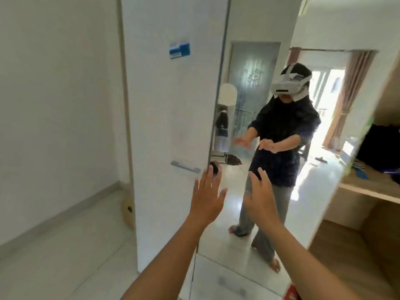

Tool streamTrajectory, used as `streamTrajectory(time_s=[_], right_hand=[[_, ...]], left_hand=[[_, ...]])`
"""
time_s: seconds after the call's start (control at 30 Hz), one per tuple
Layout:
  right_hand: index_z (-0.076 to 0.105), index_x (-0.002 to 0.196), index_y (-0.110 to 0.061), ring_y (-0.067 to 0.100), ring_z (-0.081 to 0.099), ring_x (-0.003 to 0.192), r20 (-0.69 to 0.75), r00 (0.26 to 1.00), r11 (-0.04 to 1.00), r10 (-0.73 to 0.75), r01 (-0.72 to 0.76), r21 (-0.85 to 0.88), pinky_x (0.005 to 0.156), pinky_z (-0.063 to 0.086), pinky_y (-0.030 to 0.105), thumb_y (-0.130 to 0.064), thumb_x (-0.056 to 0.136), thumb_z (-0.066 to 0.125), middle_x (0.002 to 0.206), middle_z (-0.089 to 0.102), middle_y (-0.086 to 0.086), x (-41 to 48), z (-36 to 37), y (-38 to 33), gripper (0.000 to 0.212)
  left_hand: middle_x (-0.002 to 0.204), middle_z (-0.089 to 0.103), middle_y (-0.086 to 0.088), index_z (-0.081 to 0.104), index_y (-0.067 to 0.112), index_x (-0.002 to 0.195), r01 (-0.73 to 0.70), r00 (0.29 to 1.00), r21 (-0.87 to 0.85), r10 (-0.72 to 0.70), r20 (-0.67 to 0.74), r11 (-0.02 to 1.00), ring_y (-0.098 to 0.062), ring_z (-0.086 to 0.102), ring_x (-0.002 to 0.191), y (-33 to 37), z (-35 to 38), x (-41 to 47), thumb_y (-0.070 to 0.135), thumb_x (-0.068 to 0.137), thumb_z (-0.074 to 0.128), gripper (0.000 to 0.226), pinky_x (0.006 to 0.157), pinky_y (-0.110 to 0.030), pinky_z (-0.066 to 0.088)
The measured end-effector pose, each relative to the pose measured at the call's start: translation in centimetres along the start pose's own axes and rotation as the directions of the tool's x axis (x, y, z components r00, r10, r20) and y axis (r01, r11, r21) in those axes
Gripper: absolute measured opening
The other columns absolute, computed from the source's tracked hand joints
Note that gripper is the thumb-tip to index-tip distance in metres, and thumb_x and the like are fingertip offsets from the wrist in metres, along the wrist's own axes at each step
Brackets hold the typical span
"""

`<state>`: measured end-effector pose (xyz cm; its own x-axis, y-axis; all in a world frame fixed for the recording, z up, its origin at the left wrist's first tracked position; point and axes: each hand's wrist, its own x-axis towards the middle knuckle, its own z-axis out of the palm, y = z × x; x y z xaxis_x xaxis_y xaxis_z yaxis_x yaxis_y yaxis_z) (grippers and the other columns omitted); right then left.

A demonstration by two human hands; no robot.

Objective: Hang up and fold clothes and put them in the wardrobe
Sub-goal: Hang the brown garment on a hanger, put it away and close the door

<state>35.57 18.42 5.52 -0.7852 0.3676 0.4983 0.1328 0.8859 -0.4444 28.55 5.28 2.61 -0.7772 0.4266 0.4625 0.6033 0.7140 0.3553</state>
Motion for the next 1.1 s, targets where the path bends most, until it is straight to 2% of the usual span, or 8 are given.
streamTrajectory(time_s=[0.13,0.2,0.27,0.37,0.7,0.83,0.97,1.1], right_hand=[[0.033,0.144,-0.008,0.025,0.014,0.145,0.068,0.985,0.984,-0.155,0.149,0.096,0.115,0.02,0.034,-0.009,0.092,0.052,0.157,0.015,0.01,-1.0,6.0,-10.8,0.055],[0.035,0.141,-0.007,0.026,0.017,0.144,0.101,0.969,0.965,-0.225,0.208,0.157,0.115,0.022,0.035,-0.008,0.09,0.052,0.156,0.018,0.011,-2.0,8.9,-16.1,0.054],[0.037,0.14,-0.006,0.027,0.016,0.144,0.141,0.946,0.938,-0.292,0.254,0.238,0.117,0.022,0.038,-0.007,0.09,0.051,0.155,0.019,0.011,-3.5,11.7,-21.3,0.052],[0.037,0.14,-0.005,0.027,0.013,0.145,0.214,0.9,0.895,-0.381,0.3,0.329,0.117,0.021,0.041,-0.006,0.091,0.048,0.156,0.017,0.012,-5.9,15.3,-28.2,0.051],[0.036,0.14,-0.005,0.027,0.021,0.141,0.356,0.621,0.695,-0.698,0.47,0.544,0.115,0.025,0.039,-0.005,0.09,0.047,0.153,0.022,0.011,-16.2,26.0,-47.1,0.051],[0.039,0.139,-0.004,0.03,0.029,0.136,0.379,0.529,0.629,-0.759,0.448,0.635,0.112,0.028,0.039,-0.005,0.089,0.048,0.147,0.031,0.014,-19.3,30.3,-53.4,0.051],[0.034,0.142,-0.007,0.025,0.03,0.135,0.46,0.455,0.629,-0.762,0.35,0.694,0.11,0.028,0.035,-0.006,0.091,0.044,0.146,0.033,0.011,-21.5,34.9,-59.0,0.052],[0.029,0.145,-0.01,0.023,0.03,0.135,0.575,0.365,0.669,-0.732,0.227,0.708,0.107,0.028,0.032,-0.007,0.094,0.041,0.148,0.03,0.009,-23.4,39.2,-61.9,0.053]], left_hand=[[0.158,-0.014,-0.001,-0.004,0.024,0.15,0.146,0.988,0.087,-0.142,-0.054,0.985,-0.011,-0.022,0.139,-10.3,-7.3,-4.3,0.063,0.078,-0.011,0.082,0.112,-0.034,-0.014],[0.158,-0.012,-0.001,-0.001,0.024,0.151,0.235,0.971,0.126,-0.227,-0.079,0.964,-0.014,-0.016,0.144,-15.4,-10.6,-7.2,0.06,0.091,0.004,0.07,0.114,-0.036,-0.011],[0.159,-0.01,-0.003,0.001,0.023,0.151,0.326,0.944,0.154,-0.312,-0.107,0.933,-0.019,-0.01,0.146,-20.3,-14.0,-10.5,0.045,0.1,0.021,0.059,0.117,-0.041,-0.004],[0.159,-0.009,-0.003,0.003,0.022,0.151,0.454,0.889,0.19,-0.428,-0.165,0.871,-0.02,-0.008,0.146,-26.2,-18.6,-15.6,0.039,0.102,0.027,0.057,0.117,-0.041,-0.001],[0.159,-0.006,-0.006,0.005,0.019,0.151,0.818,0.575,0.234,-0.728,-0.374,0.525,-0.021,-0.007,0.146,-39.3,-29.0,-34.5,0.04,0.102,0.023,0.057,0.117,-0.041,-0.001],[0.159,-0.001,-0.008,0.011,0.017,0.151,0.891,0.454,0.24,-0.779,-0.433,0.386,-0.022,-0.004,0.147,-43.5,-31.4,-40.9,0.039,0.102,0.026,0.056,0.118,-0.044,0.003],[0.159,0.002,-0.008,0.016,0.015,0.151,0.94,0.335,0.219,-0.831,-0.443,0.262,-0.022,-0.003,0.147,-48.0,-33.0,-45.6,0.04,0.102,0.027,0.056,0.117,-0.043,0.005],[0.159,0.01,-0.007,0.023,0.015,0.148,0.957,0.282,0.188,-0.861,-0.423,0.221,-0.021,0.003,0.147,-51.8,-33.5,-48.5,0.039,0.101,0.031,0.054,0.118,-0.042,0.01]])
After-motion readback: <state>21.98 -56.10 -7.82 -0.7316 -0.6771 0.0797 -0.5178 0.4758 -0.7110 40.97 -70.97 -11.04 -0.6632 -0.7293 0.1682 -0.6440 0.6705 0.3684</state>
